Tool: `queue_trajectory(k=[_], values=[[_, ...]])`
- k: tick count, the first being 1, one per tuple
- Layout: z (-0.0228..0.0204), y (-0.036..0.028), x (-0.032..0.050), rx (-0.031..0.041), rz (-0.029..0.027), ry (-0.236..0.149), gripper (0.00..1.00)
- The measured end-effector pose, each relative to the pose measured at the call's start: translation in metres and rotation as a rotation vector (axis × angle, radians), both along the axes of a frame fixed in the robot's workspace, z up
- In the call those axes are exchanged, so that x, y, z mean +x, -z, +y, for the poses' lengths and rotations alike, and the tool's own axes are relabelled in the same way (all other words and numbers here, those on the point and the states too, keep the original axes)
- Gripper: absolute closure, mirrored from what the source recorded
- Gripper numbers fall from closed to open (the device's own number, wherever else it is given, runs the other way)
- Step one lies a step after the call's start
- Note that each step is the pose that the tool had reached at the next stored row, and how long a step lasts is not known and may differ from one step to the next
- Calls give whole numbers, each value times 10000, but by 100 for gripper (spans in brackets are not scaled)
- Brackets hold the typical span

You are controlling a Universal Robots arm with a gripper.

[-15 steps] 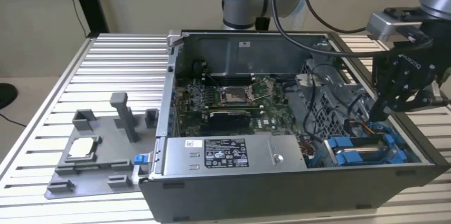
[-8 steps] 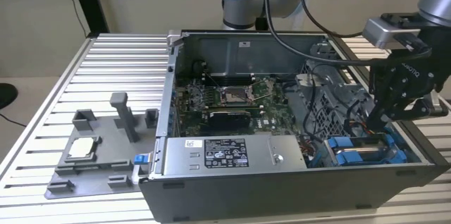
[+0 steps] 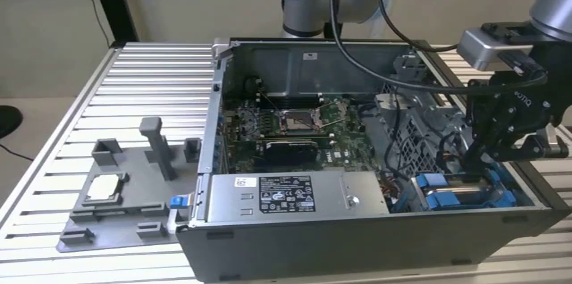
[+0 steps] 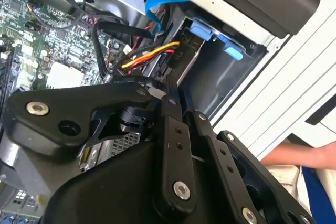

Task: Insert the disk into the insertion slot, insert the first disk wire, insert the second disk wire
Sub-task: 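Insert the first disk wire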

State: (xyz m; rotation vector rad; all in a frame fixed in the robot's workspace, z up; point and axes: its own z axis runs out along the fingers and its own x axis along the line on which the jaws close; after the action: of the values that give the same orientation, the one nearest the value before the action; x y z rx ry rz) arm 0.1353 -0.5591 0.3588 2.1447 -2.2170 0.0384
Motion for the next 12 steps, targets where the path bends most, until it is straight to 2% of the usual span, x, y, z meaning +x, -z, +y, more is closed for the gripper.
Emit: queue_trajectory(k=[4,8,12], values=[[-1,-1,-1,-1,-8,0,100],[-3,0,-6,44,-124,-2,100],[-8,5,-10,44,-158,-3,100]])
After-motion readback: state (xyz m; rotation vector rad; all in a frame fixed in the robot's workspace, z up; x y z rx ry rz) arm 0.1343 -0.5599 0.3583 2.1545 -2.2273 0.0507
